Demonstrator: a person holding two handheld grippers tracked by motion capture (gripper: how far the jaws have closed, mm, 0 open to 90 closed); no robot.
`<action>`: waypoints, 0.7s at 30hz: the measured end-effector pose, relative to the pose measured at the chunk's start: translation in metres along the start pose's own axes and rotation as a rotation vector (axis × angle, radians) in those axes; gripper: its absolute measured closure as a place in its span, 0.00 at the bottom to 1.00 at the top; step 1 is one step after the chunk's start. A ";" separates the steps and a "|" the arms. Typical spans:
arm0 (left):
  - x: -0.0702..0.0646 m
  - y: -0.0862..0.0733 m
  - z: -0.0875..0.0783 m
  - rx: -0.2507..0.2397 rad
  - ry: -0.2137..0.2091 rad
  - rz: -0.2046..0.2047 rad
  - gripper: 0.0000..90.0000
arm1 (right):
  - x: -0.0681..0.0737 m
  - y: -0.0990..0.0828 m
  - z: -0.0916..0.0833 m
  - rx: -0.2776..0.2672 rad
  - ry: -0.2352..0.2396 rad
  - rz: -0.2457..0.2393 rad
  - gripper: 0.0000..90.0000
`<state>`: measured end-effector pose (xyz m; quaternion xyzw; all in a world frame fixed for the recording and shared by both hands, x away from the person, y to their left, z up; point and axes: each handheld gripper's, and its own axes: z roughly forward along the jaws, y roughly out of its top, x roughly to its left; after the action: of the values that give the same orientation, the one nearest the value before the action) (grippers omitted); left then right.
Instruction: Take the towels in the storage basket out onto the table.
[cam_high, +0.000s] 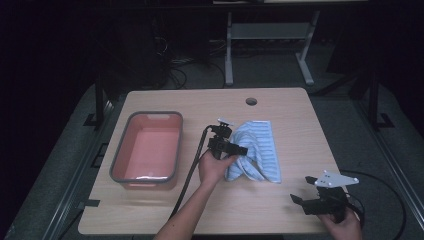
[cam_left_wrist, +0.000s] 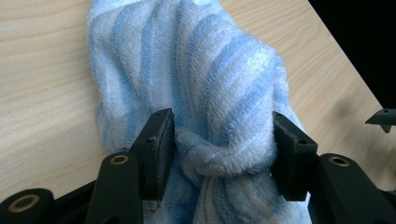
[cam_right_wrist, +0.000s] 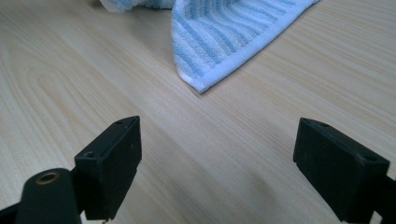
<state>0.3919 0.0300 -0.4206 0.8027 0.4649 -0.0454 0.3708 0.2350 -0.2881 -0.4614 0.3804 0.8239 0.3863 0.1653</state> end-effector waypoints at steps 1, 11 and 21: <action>-0.001 0.000 -0.001 0.000 0.000 0.003 0.51 | 0.000 0.000 0.000 0.000 0.000 0.000 0.16; -0.006 0.002 -0.008 -0.002 0.018 0.032 0.45 | -0.001 0.000 0.000 -0.001 -0.002 0.004 0.16; -0.009 0.004 -0.018 0.002 0.041 0.060 0.41 | -0.002 -0.001 0.000 0.002 -0.006 0.006 0.16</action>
<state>0.3854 0.0341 -0.4013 0.8175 0.4480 -0.0182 0.3614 0.2360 -0.2904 -0.4618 0.3844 0.8225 0.3848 0.1663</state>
